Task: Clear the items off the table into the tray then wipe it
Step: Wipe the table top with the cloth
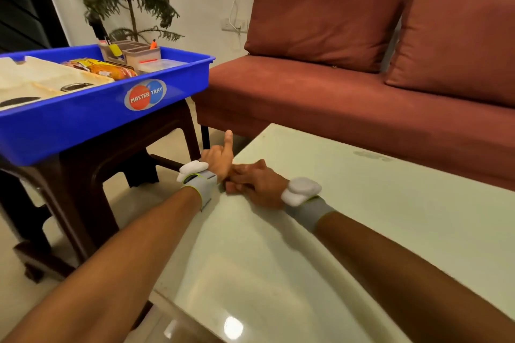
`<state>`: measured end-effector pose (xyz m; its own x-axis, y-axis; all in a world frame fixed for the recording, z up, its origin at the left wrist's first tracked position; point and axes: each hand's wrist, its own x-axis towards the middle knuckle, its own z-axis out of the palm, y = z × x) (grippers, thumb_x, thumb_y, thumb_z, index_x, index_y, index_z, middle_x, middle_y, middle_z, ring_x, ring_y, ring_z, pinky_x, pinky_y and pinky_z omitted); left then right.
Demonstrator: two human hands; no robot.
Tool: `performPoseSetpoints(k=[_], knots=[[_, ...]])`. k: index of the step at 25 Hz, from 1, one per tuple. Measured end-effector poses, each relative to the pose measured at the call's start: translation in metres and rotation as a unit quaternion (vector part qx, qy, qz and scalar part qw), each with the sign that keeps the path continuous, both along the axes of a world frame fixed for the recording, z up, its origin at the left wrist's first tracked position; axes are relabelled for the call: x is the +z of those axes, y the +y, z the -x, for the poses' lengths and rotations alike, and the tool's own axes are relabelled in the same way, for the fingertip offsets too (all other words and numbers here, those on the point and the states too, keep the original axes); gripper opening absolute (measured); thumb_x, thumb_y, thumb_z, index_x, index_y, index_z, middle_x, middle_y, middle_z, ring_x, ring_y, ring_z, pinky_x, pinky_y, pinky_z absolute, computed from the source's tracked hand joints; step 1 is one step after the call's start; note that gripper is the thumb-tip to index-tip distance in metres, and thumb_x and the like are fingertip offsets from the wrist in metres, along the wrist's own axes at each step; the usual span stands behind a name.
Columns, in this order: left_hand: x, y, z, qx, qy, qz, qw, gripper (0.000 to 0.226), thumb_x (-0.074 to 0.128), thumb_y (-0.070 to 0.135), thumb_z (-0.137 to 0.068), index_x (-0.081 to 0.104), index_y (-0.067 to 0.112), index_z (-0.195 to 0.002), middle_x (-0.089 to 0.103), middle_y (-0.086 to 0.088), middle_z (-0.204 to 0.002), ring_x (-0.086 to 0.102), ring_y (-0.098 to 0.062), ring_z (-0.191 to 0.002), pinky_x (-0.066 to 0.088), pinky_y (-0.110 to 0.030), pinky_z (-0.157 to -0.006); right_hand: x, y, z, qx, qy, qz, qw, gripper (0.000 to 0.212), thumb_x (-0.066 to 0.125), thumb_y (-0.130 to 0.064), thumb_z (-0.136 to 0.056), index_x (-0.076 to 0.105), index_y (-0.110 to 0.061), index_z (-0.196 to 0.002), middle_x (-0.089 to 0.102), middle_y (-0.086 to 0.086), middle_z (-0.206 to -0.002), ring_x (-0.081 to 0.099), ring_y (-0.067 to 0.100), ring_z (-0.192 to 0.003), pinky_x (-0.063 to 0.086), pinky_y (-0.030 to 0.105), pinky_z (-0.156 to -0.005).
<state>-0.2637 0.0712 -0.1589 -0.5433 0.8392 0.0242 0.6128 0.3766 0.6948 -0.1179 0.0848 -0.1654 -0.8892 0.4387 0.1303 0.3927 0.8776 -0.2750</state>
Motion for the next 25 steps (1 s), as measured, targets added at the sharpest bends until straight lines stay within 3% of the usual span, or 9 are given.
performPoseSetpoints(k=[3,6,8,10,13,16,18,22,25], knots=[[0.004,-0.019,0.019,-0.002,-0.086,0.03,0.996,0.1,0.006,0.085,-0.074,0.056,0.016,-0.126,0.06,-0.017,-0.125,0.053,-0.037,-0.117,0.037,-0.044,-0.106,-0.004,0.023,-0.046,-0.044,-0.004,-0.019,0.999,0.037,0.044,-0.017,-0.099,0.049,-0.014,-0.135,0.038,0.006,-0.149,0.034,0.018,-0.138,0.016,0.011,-0.107],[-0.021,-0.031,0.04,0.018,-0.168,-0.011,0.985,0.109,0.005,0.102,-0.044,0.065,0.022,-0.086,0.071,-0.007,-0.106,0.061,-0.031,-0.108,0.04,-0.046,-0.104,0.004,0.057,-0.02,-0.162,-0.061,-0.017,0.985,0.027,0.045,-0.028,-0.097,0.06,-0.025,-0.118,0.051,-0.001,-0.139,0.041,0.021,-0.134,0.025,0.04,-0.113],[-0.031,-0.037,0.037,0.02,-0.184,-0.029,0.982,0.103,0.004,0.1,-0.046,0.065,0.025,-0.08,0.072,-0.008,-0.104,0.058,-0.031,-0.112,0.037,-0.047,-0.107,-0.001,0.034,0.031,-0.124,-0.051,-0.028,0.991,0.026,0.046,-0.02,-0.094,0.064,-0.026,-0.112,0.055,-0.002,-0.132,0.044,0.022,-0.129,0.027,0.044,-0.109],[-0.022,-0.05,0.029,0.039,-0.166,-0.032,0.985,0.101,0.003,0.093,-0.059,0.067,0.022,-0.091,0.067,-0.012,-0.113,0.054,-0.033,-0.117,0.035,-0.048,-0.108,-0.009,-0.015,0.056,-0.054,-0.035,-0.048,0.997,0.031,0.048,-0.013,-0.093,0.061,-0.018,-0.12,0.057,0.004,-0.129,0.047,0.025,-0.124,0.028,0.043,-0.102],[-0.017,-0.055,0.027,0.03,-0.14,-0.029,0.989,0.081,0.006,0.078,-0.081,0.062,0.02,-0.09,0.069,-0.012,-0.11,0.054,-0.032,-0.114,0.034,-0.048,-0.106,-0.006,-0.028,0.007,0.048,-0.005,-0.04,0.998,0.036,0.045,-0.021,-0.097,0.051,-0.015,-0.132,0.044,0.007,-0.145,0.038,0.023,-0.133,0.024,0.035,-0.105],[-0.021,-0.052,0.024,0.026,-0.105,-0.028,0.994,0.081,0.006,0.07,-0.088,0.062,0.016,-0.114,0.064,-0.013,-0.12,0.05,-0.036,-0.119,0.032,-0.046,-0.106,0.0,0.026,-0.017,-0.073,-0.038,-0.073,0.994,0.039,0.044,-0.027,-0.098,0.049,-0.017,-0.135,0.04,0.006,-0.148,0.034,0.022,-0.139,0.018,0.025,-0.112],[-0.021,-0.051,0.023,0.028,-0.095,-0.031,0.995,0.077,0.009,0.066,-0.091,0.063,0.014,-0.11,0.062,-0.016,-0.122,0.048,-0.038,-0.12,0.032,-0.045,-0.105,0.004,0.035,0.018,-0.149,-0.033,-0.01,0.988,0.032,0.046,-0.027,-0.097,0.059,-0.016,-0.123,0.054,0.005,-0.136,0.046,0.023,-0.129,0.031,0.024,-0.106],[-0.018,-0.054,0.024,0.046,-0.101,-0.049,0.993,0.074,0.012,0.061,-0.094,0.065,0.01,-0.104,0.062,-0.019,-0.12,0.046,-0.039,-0.12,0.031,-0.042,-0.105,-0.013,-0.041,0.047,-0.037,0.004,0.005,0.999,0.03,0.044,-0.023,-0.093,0.066,-0.011,-0.11,0.061,0.008,-0.12,0.053,0.026,-0.112,0.031,0.035,-0.096],[-0.025,-0.05,0.029,0.021,-0.095,-0.037,0.995,0.071,0.009,0.06,-0.094,0.062,0.015,-0.112,0.063,-0.018,-0.118,0.049,-0.04,-0.116,0.033,-0.045,-0.102,0.002,-0.048,-0.025,0.029,0.03,0.007,0.999,0.035,0.044,-0.022,-0.098,0.053,-0.015,-0.131,0.044,0.005,-0.145,0.04,0.017,-0.131,0.02,0.016,-0.107]])
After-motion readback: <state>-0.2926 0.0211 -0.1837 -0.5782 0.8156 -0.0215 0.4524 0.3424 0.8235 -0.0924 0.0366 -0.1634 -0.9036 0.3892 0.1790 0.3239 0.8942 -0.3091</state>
